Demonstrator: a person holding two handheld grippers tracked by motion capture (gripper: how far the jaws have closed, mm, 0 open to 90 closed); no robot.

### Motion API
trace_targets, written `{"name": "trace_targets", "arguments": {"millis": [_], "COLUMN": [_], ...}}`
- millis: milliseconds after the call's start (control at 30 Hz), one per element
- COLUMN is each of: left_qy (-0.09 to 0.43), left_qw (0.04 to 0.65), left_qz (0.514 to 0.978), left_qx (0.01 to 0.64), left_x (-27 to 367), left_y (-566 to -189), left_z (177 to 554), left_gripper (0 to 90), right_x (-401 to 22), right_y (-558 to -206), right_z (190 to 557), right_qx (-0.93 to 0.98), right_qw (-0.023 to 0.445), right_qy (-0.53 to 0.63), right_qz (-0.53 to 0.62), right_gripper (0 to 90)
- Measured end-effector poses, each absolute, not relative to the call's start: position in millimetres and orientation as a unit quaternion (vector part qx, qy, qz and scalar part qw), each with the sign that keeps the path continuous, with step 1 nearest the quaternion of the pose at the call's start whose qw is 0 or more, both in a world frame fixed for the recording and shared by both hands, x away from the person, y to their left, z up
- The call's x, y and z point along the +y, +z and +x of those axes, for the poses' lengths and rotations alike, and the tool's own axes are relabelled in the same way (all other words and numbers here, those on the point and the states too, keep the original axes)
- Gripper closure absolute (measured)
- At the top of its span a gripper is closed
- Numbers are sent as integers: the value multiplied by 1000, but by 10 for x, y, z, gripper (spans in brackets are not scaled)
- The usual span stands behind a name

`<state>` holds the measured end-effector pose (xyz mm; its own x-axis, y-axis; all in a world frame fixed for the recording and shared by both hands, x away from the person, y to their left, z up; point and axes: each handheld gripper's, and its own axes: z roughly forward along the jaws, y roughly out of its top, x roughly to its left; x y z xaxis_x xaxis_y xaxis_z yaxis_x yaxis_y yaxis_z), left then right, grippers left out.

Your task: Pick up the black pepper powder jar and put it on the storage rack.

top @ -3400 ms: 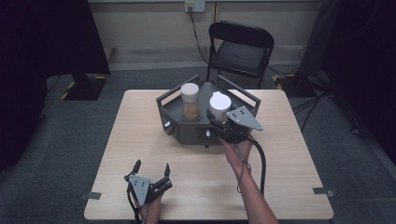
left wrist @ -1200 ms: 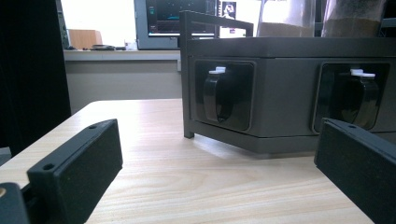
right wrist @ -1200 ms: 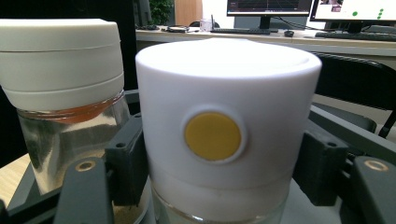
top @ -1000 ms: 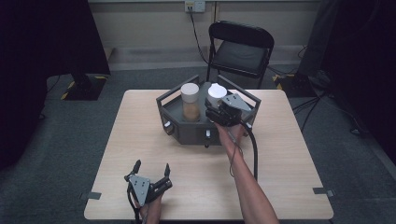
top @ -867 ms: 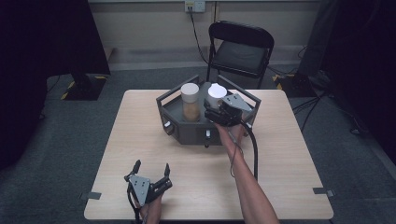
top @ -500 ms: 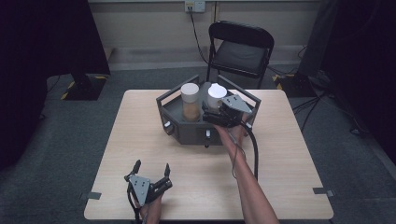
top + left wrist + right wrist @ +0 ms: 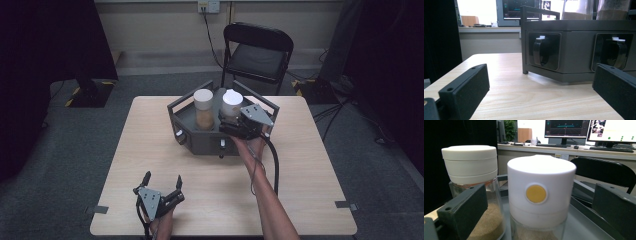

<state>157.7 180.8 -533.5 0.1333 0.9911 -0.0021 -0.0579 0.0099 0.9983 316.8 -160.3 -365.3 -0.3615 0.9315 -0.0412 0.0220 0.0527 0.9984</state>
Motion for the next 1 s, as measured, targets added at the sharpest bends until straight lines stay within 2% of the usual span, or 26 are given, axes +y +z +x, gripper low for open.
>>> {"name": "trace_targets", "arguments": {"millis": [700, 1000], "left_qy": [478, 478], "left_qw": [548, 548], "left_qz": [516, 516], "left_qx": [452, 452], "left_x": [1808, 1809], "left_y": [-5335, -5335], "left_z": [1577, 1577], "left_gripper": [1, 1], "right_x": [-1684, -1677], "right_y": [-3774, -3800], "right_z": [2881, 2759], "right_qx": [592, 592], "right_qw": [406, 421], "right_qy": [568, 553], "right_qz": [402, 407], "right_gripper": [0, 0]}}
